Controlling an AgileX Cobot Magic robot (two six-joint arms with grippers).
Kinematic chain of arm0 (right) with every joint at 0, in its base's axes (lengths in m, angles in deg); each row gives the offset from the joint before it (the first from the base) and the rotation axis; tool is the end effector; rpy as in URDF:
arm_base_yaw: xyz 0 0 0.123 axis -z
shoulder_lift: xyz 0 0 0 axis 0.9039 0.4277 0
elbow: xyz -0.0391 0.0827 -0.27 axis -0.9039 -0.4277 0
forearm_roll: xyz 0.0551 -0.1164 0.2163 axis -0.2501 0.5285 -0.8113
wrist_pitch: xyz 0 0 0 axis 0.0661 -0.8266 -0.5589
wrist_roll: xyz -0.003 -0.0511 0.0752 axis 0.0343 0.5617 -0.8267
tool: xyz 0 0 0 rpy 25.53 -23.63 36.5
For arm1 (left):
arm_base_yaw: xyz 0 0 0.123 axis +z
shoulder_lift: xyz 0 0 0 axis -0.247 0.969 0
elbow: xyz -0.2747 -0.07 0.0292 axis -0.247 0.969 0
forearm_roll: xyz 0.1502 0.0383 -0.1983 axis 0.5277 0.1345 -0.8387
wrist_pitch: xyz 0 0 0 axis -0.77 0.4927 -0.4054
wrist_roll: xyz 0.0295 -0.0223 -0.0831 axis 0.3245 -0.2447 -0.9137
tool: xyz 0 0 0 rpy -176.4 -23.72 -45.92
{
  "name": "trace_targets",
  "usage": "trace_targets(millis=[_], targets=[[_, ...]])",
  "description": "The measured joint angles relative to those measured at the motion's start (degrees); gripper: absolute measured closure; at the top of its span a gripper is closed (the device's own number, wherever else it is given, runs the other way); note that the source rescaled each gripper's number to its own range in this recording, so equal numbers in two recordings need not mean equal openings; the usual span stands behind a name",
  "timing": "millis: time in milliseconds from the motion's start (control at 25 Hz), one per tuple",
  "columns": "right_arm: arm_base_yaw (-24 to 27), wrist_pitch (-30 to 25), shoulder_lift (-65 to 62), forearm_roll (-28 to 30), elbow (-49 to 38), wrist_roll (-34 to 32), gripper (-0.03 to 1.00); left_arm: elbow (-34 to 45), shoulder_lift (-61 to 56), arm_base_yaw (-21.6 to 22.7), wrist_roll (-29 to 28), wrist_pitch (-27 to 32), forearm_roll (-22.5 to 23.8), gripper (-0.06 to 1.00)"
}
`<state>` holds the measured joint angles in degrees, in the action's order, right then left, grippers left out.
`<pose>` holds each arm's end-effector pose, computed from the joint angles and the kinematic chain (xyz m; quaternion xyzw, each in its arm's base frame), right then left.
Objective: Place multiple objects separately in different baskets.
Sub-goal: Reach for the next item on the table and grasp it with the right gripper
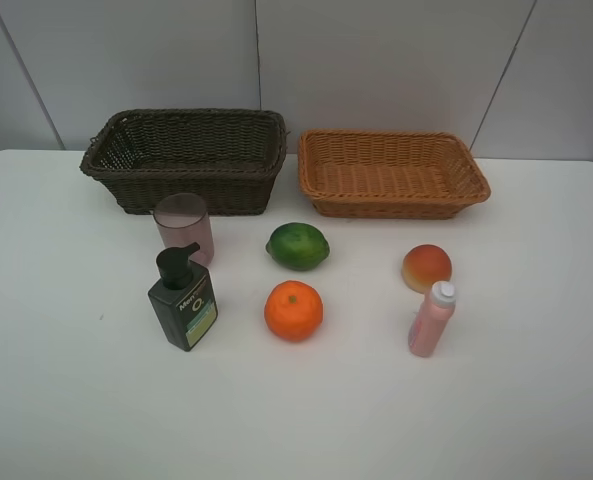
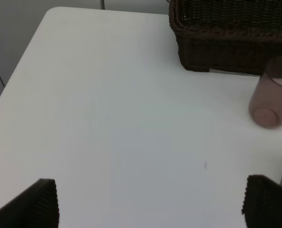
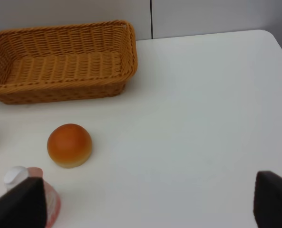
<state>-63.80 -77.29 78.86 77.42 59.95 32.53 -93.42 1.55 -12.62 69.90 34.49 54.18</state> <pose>-0.0088 -0.0061 0.2844 0.0543 0.8433 -0.0143 0.5345 -0.0074 0.0081 0.2833 -0.0726 0.8383 0.0235 0.5398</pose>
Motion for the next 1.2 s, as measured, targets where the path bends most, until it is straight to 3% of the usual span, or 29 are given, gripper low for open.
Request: trace_targets(millis=[1200], targets=[[0.00,0.00,0.00,0.00,0.00,0.00,0.04,0.00,0.00,0.00,0.00,0.00,0.00,-0.06]])
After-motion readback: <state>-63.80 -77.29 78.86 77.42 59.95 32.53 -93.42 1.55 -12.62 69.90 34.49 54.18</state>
